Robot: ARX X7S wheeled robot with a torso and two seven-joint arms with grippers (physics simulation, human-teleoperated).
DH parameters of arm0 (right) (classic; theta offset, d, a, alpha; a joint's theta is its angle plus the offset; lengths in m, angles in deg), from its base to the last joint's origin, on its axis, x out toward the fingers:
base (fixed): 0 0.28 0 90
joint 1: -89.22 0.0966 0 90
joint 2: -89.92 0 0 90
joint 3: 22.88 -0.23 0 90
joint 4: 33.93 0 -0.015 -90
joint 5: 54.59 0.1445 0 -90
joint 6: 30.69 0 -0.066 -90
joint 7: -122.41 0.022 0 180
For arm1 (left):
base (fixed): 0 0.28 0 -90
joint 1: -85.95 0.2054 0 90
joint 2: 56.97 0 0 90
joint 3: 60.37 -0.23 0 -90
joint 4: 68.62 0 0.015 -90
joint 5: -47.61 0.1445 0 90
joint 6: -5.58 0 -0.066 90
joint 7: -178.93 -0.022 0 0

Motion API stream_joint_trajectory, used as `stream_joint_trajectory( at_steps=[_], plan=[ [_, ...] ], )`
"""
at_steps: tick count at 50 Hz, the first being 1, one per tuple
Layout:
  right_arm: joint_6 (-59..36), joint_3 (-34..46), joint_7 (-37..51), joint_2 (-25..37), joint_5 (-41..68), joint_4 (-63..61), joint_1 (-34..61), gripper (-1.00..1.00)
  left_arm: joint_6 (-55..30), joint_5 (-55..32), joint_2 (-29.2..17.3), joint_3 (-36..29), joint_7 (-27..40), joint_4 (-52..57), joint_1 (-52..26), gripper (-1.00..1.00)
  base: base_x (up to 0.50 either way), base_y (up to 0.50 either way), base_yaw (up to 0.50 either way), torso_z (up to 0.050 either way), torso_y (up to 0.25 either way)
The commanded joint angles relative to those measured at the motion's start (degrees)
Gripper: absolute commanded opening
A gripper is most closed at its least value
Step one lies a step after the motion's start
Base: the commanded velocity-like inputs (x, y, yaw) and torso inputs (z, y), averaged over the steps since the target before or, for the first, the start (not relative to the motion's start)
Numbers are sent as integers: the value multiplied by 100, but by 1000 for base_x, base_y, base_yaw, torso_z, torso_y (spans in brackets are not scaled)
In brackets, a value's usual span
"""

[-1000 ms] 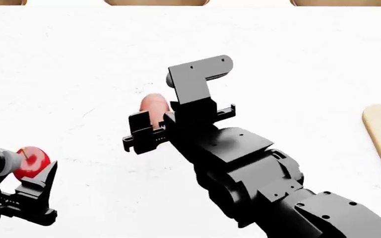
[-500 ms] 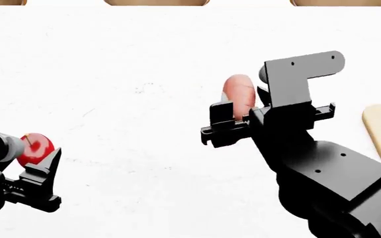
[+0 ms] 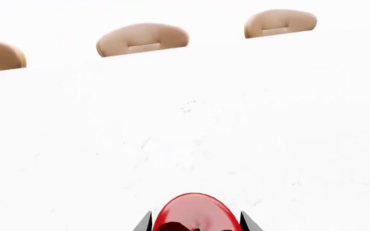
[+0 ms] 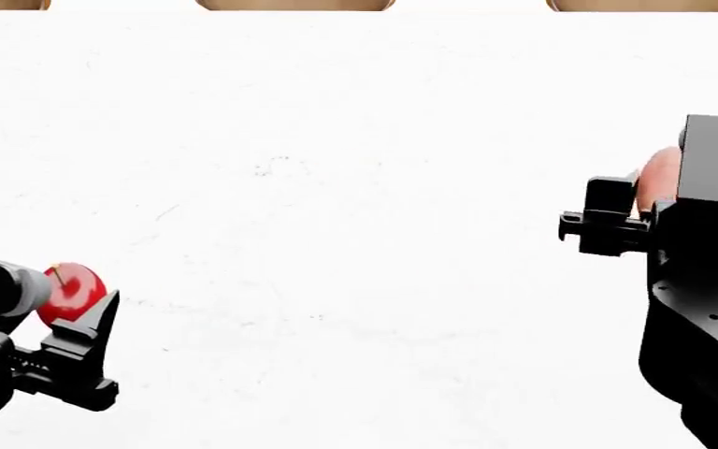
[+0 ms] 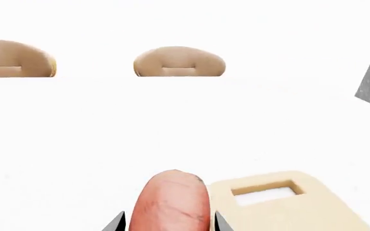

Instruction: Place the cherry and the sweet potato on separate cutting boards.

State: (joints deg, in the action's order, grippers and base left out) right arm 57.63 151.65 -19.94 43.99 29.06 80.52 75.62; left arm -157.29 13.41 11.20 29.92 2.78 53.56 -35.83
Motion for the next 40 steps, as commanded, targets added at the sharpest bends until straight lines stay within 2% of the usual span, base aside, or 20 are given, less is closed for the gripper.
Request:
stream_joint_trajectory(
  at_steps=[1,7,12,18,25,40],
  plan=[
    [-115,27,966,-188,-257,892,-22,-100,84,-69,-37,63,13,-25,105,-100,0,0,0,0,0],
    [-142,33,1238,-46,-282,980,-53,-100,84,-61,-30,43,53,-49,86,-100,0,0,0,0,0],
    [-134,33,1097,-205,-292,1438,-90,-100,80,-86,-35,48,61,-34,104,-100,0,0,0,0,0],
    [-159,-10,500,-841,-242,2644,-57,-100,101,-75,-18,15,90,-61,106,-100,0,0,0,0,2],
    [-278,-133,-855,-1832,-120,5035,35,-100,146,-66,-40,10,99,-104,150,-100,0,0,0,0,0],
    [-465,-787,-879,-1698,-451,5052,-454,-100,129,-96,-55,13,160,-107,184,-100,0,0,0,0,0]
  ],
)
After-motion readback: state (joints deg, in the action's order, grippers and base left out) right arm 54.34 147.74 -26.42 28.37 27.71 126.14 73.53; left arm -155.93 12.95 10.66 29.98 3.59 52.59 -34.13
